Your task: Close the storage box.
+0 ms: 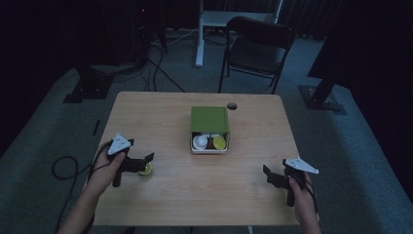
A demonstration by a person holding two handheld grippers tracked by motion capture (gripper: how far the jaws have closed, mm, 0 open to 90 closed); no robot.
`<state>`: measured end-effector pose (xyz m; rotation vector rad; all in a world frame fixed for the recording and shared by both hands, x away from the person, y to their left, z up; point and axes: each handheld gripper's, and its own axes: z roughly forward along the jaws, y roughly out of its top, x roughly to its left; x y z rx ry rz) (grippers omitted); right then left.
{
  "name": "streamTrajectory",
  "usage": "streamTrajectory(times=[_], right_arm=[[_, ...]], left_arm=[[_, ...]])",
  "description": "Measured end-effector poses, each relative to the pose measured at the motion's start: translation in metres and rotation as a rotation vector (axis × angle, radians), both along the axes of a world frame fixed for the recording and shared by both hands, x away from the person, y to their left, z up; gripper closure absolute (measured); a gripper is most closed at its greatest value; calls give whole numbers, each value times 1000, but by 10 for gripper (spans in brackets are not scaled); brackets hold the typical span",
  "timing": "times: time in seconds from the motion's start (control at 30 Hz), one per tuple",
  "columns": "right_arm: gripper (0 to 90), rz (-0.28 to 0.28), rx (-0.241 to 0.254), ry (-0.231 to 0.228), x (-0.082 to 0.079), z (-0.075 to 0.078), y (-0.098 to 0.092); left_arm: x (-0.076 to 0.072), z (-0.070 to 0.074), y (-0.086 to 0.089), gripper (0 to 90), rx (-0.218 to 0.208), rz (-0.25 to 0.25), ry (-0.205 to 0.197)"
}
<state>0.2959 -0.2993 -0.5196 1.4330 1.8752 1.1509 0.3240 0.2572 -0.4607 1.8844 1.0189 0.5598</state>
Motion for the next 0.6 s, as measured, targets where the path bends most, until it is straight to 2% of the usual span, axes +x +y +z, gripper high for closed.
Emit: streamTrajectory(times=[0.13,0.2,0.33,0.47,0.6], right_arm=[[111,-11,5,10,-5,-4,-3],[111,-12,-2,15,-8,-6,-5],[111,-24,-12,27,-13,-11,-9],[111,-37,-6,36,-16,-14,-13],[111,-54,-9,46,-19,-17,-17]], left_arm=[[-7,-4,10,21,16,10,5],[-11,-7,14,21,10,8,16],[-20,-15,23,21,41,14,35],[-28,-22,30,21,41,9,61],[-35,-30,35,21,80,11,87]])
